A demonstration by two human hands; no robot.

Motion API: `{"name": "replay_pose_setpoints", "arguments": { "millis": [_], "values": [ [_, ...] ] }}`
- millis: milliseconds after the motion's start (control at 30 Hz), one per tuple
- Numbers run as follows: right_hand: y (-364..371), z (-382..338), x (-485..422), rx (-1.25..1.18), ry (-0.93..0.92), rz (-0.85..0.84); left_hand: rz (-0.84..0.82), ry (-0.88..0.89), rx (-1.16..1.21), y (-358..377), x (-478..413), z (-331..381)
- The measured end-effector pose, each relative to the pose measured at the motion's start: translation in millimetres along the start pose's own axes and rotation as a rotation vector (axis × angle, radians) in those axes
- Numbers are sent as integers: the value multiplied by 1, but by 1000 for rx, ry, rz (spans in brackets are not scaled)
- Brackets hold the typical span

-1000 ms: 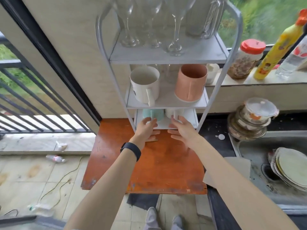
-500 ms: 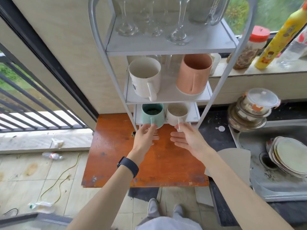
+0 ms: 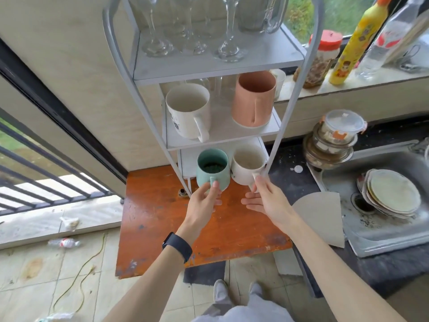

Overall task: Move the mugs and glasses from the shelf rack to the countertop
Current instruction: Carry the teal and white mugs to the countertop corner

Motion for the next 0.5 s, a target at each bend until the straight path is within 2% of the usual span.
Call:
{"name": "replay_pose_setpoints", "arguments": {
  "millis": [133,233,500],
  "values": [
    [-17,26,43,-66,11,108,-146,20,-48,20,10,-11],
    [-34,50,77,-185,-4,258,-280,36,-115,52,9,-11],
    [-91,102,201,-419,-69,705,-718,76,-256,196,20,4]
  ]
}}
Point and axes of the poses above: each hand's wrist, its own x-axis away from the middle knuckle, its own y-axis out of the palm, z = x × y, the point moved 1 cm from there along -x, towards the middle knuckle, and after that the axes turned 15 degrees about -z, right-handed, at the moved point
